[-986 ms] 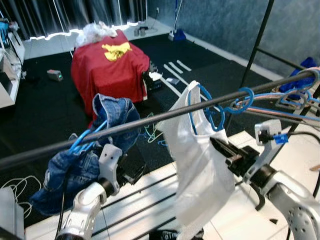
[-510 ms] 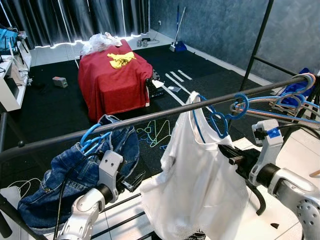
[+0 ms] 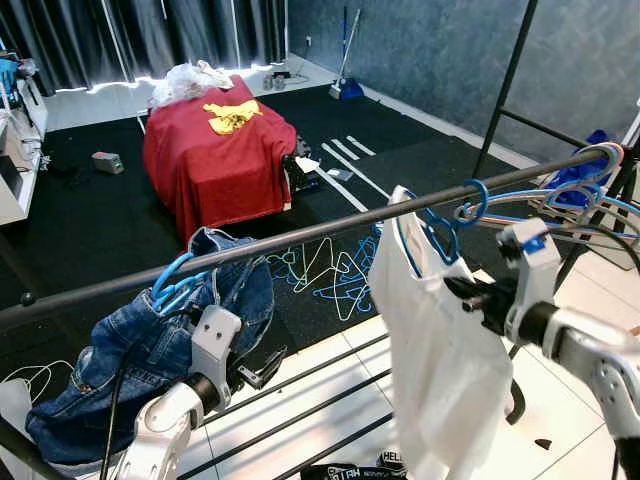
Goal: Hang hanger
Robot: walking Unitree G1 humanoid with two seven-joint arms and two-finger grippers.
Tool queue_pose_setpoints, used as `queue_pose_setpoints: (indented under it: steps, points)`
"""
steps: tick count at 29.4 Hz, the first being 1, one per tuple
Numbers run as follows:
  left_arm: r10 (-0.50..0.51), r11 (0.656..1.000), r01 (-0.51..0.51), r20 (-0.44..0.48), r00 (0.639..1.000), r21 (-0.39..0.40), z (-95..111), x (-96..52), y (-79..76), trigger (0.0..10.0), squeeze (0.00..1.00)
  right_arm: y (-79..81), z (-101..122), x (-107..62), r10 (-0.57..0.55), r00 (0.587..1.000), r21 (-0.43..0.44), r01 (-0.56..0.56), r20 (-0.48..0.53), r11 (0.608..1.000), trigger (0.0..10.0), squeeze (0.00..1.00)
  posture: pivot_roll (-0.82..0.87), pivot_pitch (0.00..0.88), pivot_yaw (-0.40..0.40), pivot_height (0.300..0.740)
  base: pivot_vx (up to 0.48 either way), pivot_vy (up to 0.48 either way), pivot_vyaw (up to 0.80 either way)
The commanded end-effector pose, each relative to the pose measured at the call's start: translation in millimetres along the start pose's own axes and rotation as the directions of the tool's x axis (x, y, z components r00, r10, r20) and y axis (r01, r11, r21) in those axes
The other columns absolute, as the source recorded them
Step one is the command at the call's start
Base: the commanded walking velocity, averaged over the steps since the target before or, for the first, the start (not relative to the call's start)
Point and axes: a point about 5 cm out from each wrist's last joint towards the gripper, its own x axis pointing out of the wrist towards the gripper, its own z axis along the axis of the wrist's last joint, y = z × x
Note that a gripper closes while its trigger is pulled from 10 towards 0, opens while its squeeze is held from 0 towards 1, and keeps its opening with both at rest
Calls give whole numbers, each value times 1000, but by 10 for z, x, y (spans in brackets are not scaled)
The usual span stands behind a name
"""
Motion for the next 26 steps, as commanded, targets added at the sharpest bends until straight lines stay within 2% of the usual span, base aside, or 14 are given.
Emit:
queue_pose_setpoints:
  steps: [1,4,9,11,14,18,19,21,22,25,26]
  points:
    - [13,1000,-13,-21,1000,7,-18,-65,53,10000,0,-10,-24,26,-9,1000,-2,9,-24,1000,10000,0,33,71,23,740,0,0,0]
    - [28,1000,-28,-27,999,-3,-14,-134,72,10000,0,-55,-98,118,-24,995,2,25,-95,1000,10000,0,53,90,24,740,0,0,0]
    - [36,999,-36,-30,999,-7,-10,-167,82,10000,0,-86,-118,171,-33,992,3,34,-118,999,10000,0,62,100,26,740,0,0,0]
    - [49,999,-49,-33,998,-13,-3,-205,92,10000,0,-118,-136,242,-37,989,-8,36,-142,999,10000,0,76,107,25,740,0,0,0]
    - [76,997,-77,-34,997,-31,12,-244,115,10000,0,-83,-176,329,-11,985,-33,6,-172,999,10000,0,81,110,23,740,0,0,0]
    - [88,995,-89,-31,996,-45,17,-254,123,10000,0,-47,-206,352,10,983,-46,-18,-181,999,10000,0,80,109,22,740,0,0,0]
    - [95,993,-97,-27,995,-63,20,-257,128,10000,0,-19,-241,355,22,984,-49,-31,-176,998,10000,251,79,108,21,740,0,0,0]
    - [95,993,-97,-27,995,-63,20,-257,128,10000,0,-19,-241,355,22,984,-49,-31,-176,998,10000,251,79,108,21,740,0,0,0]
    - [95,991,-97,-19,995,-93,20,-255,125,10000,0,-15,-265,344,18,989,-51,-25,-147,998,10000,1000,74,106,22,740,0,0,0]
    - [95,991,-97,-19,995,-93,20,-255,125,10000,0,-15,-265,344,18,989,-51,-25,-147,998,10000,1000,74,106,22,740,0,0,0]
    - [72,989,-73,-9,997,-129,21,-263,102,10000,0,-27,-272,311,-1,997,-49,-3,-81,999,10000,1000,65,103,18,740,0,0,0]
